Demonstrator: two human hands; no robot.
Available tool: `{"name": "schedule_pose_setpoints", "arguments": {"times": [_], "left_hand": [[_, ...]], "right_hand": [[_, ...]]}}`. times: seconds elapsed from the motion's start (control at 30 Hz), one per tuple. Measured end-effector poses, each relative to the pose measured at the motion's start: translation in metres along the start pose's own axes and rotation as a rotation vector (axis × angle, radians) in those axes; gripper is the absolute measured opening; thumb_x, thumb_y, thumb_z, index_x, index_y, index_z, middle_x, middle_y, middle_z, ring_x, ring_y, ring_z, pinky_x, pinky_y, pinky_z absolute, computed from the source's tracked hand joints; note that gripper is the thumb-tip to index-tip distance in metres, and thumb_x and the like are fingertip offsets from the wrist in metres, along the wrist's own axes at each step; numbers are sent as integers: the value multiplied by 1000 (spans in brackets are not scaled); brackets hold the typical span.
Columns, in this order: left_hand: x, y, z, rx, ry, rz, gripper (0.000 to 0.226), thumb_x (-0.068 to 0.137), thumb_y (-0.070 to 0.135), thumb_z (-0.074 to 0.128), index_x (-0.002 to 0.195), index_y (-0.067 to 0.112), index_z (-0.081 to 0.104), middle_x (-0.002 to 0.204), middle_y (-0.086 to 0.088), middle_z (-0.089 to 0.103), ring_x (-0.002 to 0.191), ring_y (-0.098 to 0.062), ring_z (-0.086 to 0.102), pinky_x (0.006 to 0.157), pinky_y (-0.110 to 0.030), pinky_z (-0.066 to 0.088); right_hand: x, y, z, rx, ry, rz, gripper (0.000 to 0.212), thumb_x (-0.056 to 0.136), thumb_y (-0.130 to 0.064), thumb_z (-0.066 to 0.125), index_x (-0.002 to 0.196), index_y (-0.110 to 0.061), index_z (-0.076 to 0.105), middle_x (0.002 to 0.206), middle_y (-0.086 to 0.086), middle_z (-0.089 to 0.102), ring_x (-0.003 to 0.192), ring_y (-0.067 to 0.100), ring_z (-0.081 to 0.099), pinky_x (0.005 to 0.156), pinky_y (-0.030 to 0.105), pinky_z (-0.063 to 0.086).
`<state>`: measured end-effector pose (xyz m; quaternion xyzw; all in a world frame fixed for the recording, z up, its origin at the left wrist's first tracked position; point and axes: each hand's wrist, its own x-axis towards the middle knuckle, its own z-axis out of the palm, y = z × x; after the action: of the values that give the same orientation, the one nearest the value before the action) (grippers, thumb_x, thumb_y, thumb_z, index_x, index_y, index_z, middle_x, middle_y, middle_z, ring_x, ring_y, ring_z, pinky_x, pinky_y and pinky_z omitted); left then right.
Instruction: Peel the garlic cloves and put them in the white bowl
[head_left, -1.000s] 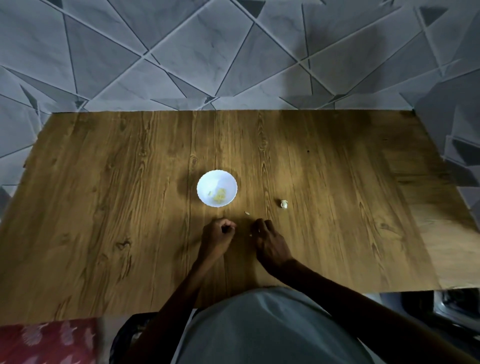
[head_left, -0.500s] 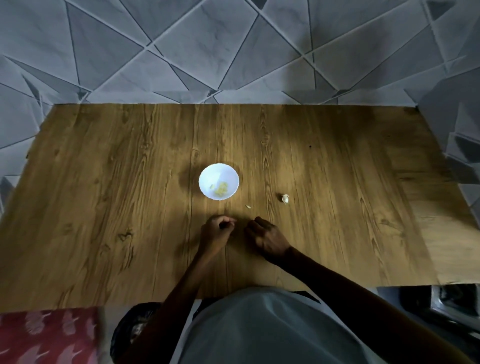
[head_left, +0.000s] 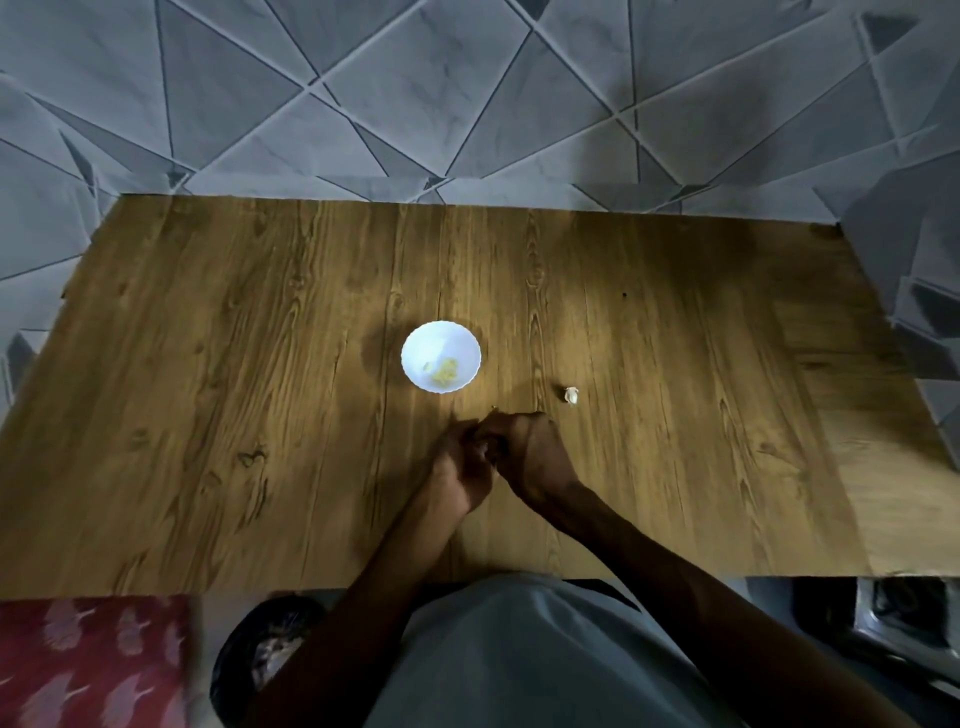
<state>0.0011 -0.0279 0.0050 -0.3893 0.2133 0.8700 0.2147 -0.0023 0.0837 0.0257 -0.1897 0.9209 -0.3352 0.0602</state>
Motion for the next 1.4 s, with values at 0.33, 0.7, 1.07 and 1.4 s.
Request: {"name": "schedule_pose_setpoints", "arguments": {"times": [0.33, 0.7, 1.07, 1.4], "left_hand": [[0, 9, 1, -102, 30, 43, 30, 98, 14, 40, 90, 0, 65, 75, -15, 71, 62, -25, 71, 58, -31, 60], [-5, 31, -35, -30, 117, 95, 31, 100, 17, 36, 93, 2, 62, 73, -11, 72, 65, -22, 71, 58, -28, 60], [-6, 23, -34, 6, 175, 116, 32, 101, 17, 35, 94, 2, 63, 84, -13, 70, 89, -25, 62, 77, -33, 50], [-15, 9, -32, -9, 244, 172, 32, 101, 16, 33, 96, 3, 61, 95, -11, 64, 91, -22, 60, 92, -33, 44]], "right_hand": [[6, 29, -35, 286, 193, 185, 17, 82, 5, 70, 87, -9, 77, 74, -4, 71, 60, 0, 65, 61, 14, 53], [-17, 76, 4, -38, -87, 226, 18, 95, -11, 61, 108, -12, 73, 105, 2, 69, 73, 1, 57, 62, 6, 40], [-7, 66, 23, -266, -73, -46, 11, 90, -8, 58, 85, -3, 66, 82, 12, 64, 69, 28, 62, 60, 26, 44], [7, 33, 17, 92, -117, 338, 16, 90, -12, 58, 87, -1, 69, 85, 8, 69, 82, 23, 66, 69, 24, 45]]}}
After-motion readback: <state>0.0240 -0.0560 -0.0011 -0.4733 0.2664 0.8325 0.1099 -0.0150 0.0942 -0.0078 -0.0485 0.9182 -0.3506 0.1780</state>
